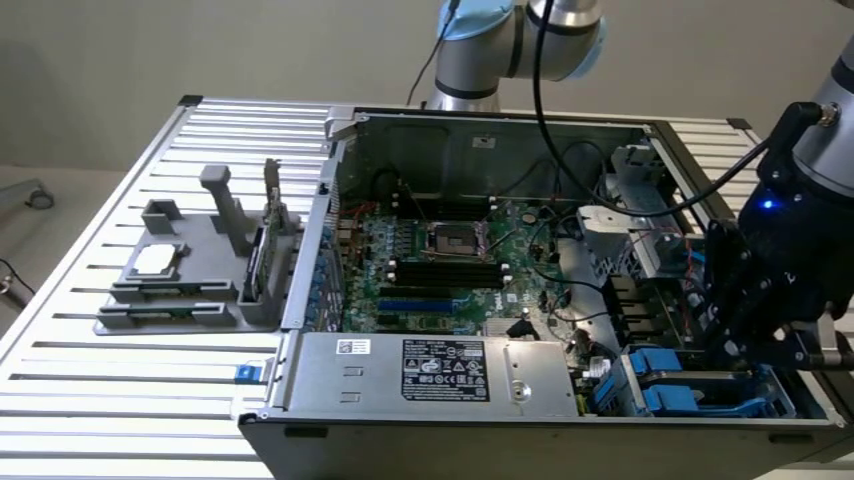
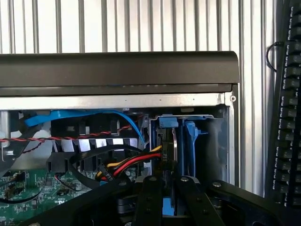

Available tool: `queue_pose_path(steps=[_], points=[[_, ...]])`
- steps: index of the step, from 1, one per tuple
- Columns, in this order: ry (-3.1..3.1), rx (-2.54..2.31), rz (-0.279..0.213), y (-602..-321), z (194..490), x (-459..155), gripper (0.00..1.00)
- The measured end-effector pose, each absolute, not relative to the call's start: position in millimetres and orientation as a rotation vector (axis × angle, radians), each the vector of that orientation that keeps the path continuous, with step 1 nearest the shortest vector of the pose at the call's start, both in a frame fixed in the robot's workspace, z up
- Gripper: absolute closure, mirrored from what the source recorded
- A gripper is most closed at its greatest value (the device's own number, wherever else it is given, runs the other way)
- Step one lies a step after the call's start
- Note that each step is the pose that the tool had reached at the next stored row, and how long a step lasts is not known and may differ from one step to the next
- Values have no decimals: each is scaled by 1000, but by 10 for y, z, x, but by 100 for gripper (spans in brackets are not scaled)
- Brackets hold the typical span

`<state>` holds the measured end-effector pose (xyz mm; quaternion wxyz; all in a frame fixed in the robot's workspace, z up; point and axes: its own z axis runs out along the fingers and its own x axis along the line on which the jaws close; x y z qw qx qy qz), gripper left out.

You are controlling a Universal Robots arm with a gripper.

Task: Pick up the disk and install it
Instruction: 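Insert the first disk wire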

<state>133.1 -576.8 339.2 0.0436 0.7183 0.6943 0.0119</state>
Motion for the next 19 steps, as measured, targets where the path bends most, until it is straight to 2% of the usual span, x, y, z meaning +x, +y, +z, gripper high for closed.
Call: queue_pose_path(steps=[19], points=[[2120, 2193, 21, -5721, 3391, 1356, 83]])
